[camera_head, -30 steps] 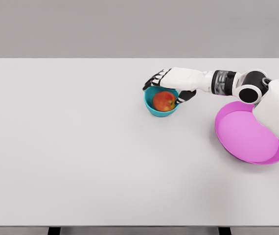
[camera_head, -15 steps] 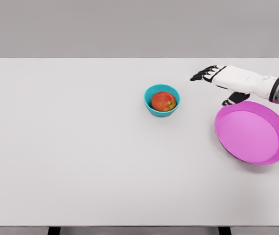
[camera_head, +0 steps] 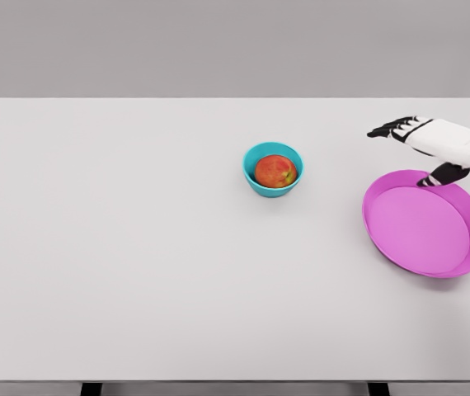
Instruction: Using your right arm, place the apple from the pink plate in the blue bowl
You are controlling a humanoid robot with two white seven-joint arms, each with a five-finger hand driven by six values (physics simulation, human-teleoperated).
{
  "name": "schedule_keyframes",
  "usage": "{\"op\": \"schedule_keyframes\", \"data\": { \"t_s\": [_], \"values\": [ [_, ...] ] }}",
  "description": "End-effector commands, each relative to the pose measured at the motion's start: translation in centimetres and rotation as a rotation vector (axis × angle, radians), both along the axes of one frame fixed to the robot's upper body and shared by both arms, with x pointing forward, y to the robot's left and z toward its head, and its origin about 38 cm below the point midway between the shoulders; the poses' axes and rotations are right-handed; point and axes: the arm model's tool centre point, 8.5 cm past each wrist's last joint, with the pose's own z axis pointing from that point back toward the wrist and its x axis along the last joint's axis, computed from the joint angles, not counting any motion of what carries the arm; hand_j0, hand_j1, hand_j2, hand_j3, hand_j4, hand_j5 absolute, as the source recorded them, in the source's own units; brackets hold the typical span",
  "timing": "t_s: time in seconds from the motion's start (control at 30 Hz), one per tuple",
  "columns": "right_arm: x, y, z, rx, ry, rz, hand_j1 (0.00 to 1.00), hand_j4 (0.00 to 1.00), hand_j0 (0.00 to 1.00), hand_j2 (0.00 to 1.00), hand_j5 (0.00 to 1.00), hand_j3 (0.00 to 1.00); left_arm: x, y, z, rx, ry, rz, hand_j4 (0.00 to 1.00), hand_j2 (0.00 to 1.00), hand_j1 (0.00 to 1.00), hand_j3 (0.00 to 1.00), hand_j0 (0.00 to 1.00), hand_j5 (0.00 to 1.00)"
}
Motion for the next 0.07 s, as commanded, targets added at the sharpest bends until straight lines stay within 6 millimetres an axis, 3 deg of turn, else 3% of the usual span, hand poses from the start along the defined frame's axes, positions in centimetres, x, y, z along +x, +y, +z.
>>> {"op": "schedule_keyframes", "data": {
  "t_s": [0.0, 0.03],
  "values": [
    [-0.01, -0.18, 0.14, 0.004, 0.0, -0.005, 1.0, 1.0, 1.0, 1.0, 1.0, 1.0, 0.19, -0.09, -0.01, -0.004, -0.007, -0.001, 1.0, 1.0, 1.0, 1.0, 1.0, 1.0],
    [-0.01, -0.18, 0.14, 0.004, 0.0, -0.005, 1.0, 1.0, 1.0, 1.0, 1.0, 1.0, 0.2, -0.11, -0.01, -0.008, -0.008, 0.008, 1.0, 1.0, 1.0, 1.0, 1.0, 1.0]
  ]
}}
